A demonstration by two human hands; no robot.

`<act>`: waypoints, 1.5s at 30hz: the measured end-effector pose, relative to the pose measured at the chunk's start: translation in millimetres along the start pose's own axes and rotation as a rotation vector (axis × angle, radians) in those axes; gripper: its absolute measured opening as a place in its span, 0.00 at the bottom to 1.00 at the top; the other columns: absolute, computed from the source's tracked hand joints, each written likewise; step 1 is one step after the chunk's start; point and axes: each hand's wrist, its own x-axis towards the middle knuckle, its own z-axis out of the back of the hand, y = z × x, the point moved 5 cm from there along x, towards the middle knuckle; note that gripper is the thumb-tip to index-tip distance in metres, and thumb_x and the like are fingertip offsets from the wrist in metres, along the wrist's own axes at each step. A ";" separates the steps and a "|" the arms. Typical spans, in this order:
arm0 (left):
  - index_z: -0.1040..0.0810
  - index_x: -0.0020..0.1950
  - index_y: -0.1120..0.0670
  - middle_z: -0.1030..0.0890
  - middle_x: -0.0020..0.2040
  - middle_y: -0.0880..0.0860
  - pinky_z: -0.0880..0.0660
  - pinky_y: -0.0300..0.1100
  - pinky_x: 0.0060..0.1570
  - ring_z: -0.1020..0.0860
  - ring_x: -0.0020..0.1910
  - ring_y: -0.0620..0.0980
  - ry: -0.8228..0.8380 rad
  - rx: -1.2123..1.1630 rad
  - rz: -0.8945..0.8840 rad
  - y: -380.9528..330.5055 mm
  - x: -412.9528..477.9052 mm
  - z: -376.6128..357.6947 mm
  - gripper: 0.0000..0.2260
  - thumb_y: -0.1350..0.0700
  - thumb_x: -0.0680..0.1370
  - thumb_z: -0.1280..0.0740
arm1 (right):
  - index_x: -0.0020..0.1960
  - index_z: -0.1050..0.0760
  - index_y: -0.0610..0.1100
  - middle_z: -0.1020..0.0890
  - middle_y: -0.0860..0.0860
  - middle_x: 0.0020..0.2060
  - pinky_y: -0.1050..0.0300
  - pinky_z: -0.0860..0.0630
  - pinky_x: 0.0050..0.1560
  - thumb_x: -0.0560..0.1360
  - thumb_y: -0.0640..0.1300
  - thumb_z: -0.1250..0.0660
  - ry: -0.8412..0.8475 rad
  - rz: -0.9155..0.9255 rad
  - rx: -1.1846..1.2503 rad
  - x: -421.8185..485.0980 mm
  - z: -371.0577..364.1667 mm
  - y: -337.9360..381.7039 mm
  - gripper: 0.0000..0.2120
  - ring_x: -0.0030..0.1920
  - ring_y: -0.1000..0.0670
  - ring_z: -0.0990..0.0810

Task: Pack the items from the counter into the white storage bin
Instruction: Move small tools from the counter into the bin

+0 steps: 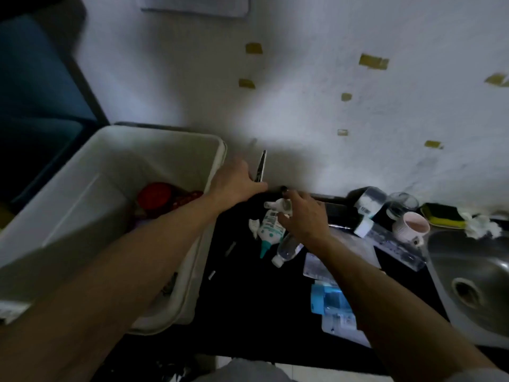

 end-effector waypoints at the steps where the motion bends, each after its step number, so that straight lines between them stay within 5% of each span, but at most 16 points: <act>1: 0.20 0.32 0.58 0.20 0.27 0.53 0.22 0.44 0.34 0.19 0.30 0.51 -0.002 -0.032 -0.012 2.1 2.2 10.9 0.19 0.41 0.66 0.28 | 0.64 0.28 0.50 0.22 0.47 0.56 0.47 0.31 0.57 0.71 0.55 0.31 -0.020 0.004 0.006 2.2 3.8 5.9 0.23 0.57 0.42 0.22; 9: 0.22 0.30 0.57 0.24 0.26 0.51 0.33 0.40 0.28 0.24 0.27 0.50 -0.112 -0.050 -0.048 50.9 -1.7 93.4 0.17 0.44 0.68 0.29 | 0.61 0.25 0.46 0.21 0.45 0.52 0.47 0.27 0.51 0.68 0.47 0.29 -0.306 0.064 0.009 15.6 23.8 84.4 0.22 0.49 0.41 0.21; 13: 0.23 0.29 0.54 0.25 0.24 0.49 0.36 0.40 0.27 0.25 0.27 0.48 -0.136 -0.039 -0.032 88.9 -12.3 120.7 0.17 0.43 0.69 0.29 | 0.60 0.24 0.45 0.20 0.45 0.51 0.48 0.26 0.49 0.72 0.52 0.34 -0.401 0.112 0.040 24.7 27.6 133.4 0.20 0.49 0.42 0.21; 20: 0.21 0.35 0.58 0.20 0.32 0.54 0.28 0.44 0.31 0.21 0.32 0.52 -0.029 -0.006 0.013 181.6 -25.2 128.9 0.16 0.46 0.69 0.25 | 0.56 0.23 0.45 0.19 0.45 0.48 0.48 0.27 0.53 0.71 0.55 0.31 -0.389 0.271 -0.095 31.3 7.0 217.7 0.19 0.49 0.42 0.21; 24: 0.29 0.32 0.52 0.25 0.30 0.49 0.33 0.39 0.28 0.25 0.30 0.48 0.066 0.149 0.082 234.6 -33.2 126.1 0.19 0.40 0.66 0.26 | 0.61 0.25 0.46 0.20 0.45 0.54 0.47 0.32 0.60 0.72 0.66 0.44 -0.057 0.395 -0.250 23.7 -18.5 258.7 0.29 0.56 0.41 0.22; 27: 0.28 0.31 0.53 0.25 0.29 0.50 0.33 0.39 0.29 0.25 0.29 0.49 0.188 0.212 0.126 264.4 -45.5 112.0 0.19 0.40 0.67 0.27 | 0.53 0.23 0.48 0.18 0.48 0.48 0.50 0.30 0.50 0.73 0.71 0.41 0.216 0.260 -0.261 22.9 -47.6 269.1 0.28 0.48 0.46 0.19; 31: 0.26 0.36 0.54 0.22 0.33 0.51 0.32 0.38 0.28 0.23 0.32 0.49 0.370 0.206 0.184 294.2 -60.0 84.5 0.17 0.42 0.70 0.27 | 0.39 0.29 0.48 0.20 0.51 0.40 0.53 0.25 0.42 0.77 0.57 0.34 0.371 0.163 -0.322 18.5 -85.3 275.3 0.15 0.37 0.52 0.23; 36: 0.22 0.50 0.57 0.19 0.46 0.54 0.23 0.43 0.37 0.21 0.42 0.52 0.604 0.273 0.206 317.8 -79.1 55.9 0.16 0.46 0.73 0.27 | 0.56 0.24 0.45 0.20 0.48 0.51 0.53 0.25 0.43 0.75 0.58 0.32 0.535 0.135 -0.373 7.0 -117.3 282.7 0.18 0.49 0.47 0.20; 40: 0.20 0.56 0.60 0.17 0.52 0.58 0.19 0.46 0.40 0.18 0.42 0.53 0.819 0.292 0.222 339.0 -95.4 32.0 0.19 0.49 0.72 0.26 | 0.59 0.24 0.45 0.20 0.48 0.51 0.55 0.26 0.43 0.73 0.61 0.30 0.708 0.161 -0.368 -0.4 -147.6 292.1 0.23 0.50 0.47 0.20; 45: 0.26 0.40 0.57 0.23 0.39 0.53 0.24 0.42 0.35 0.25 0.31 0.47 0.878 0.401 0.173 335.3 -97.2 26.3 0.15 0.47 0.75 0.29 | 0.61 0.24 0.43 0.20 0.46 0.56 0.53 0.25 0.47 0.75 0.59 0.31 0.870 0.225 -0.351 -12.1 -178.3 307.5 0.23 0.54 0.45 0.20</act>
